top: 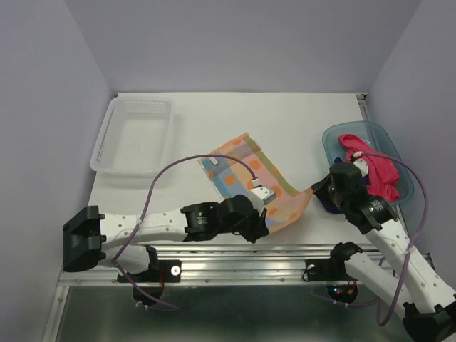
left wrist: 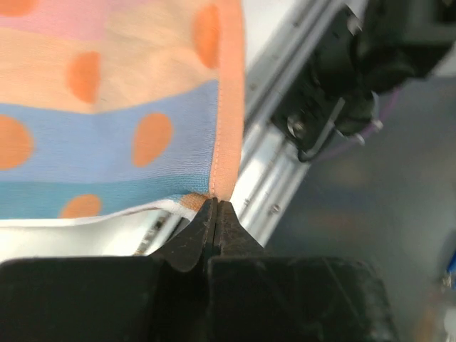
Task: Fold and stack the towels
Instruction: Fold the towel
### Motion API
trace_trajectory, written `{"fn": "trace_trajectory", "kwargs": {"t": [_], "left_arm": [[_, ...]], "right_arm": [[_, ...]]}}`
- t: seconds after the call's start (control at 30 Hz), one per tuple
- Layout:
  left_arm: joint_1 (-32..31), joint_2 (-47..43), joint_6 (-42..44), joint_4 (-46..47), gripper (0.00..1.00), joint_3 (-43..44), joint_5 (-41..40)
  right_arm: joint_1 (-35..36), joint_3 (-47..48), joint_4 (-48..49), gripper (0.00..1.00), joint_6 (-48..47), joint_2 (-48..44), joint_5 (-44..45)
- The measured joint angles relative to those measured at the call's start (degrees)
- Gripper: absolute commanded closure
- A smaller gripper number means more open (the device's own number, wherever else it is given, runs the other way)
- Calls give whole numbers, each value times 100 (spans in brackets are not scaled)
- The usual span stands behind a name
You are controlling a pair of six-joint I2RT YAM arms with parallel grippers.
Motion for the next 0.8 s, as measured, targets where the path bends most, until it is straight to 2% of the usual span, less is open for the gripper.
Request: {"fn": "trace_trajectory", "kwargs": {"t": [0.2, 0.6, 0.8], "left_arm": [[1338, 0, -173, -155, 100, 0, -302], [2704, -96, -192, -629, 100, 2, -579], [3386, 70, -188, -780, 100, 144, -732]], "right_arm": [[0, 339, 820, 99, -271, 1419, -254], [0, 2216, 2258, 99, -621, 4492, -664], [2, 2793, 2608, 99, -704, 5362, -835]]}}
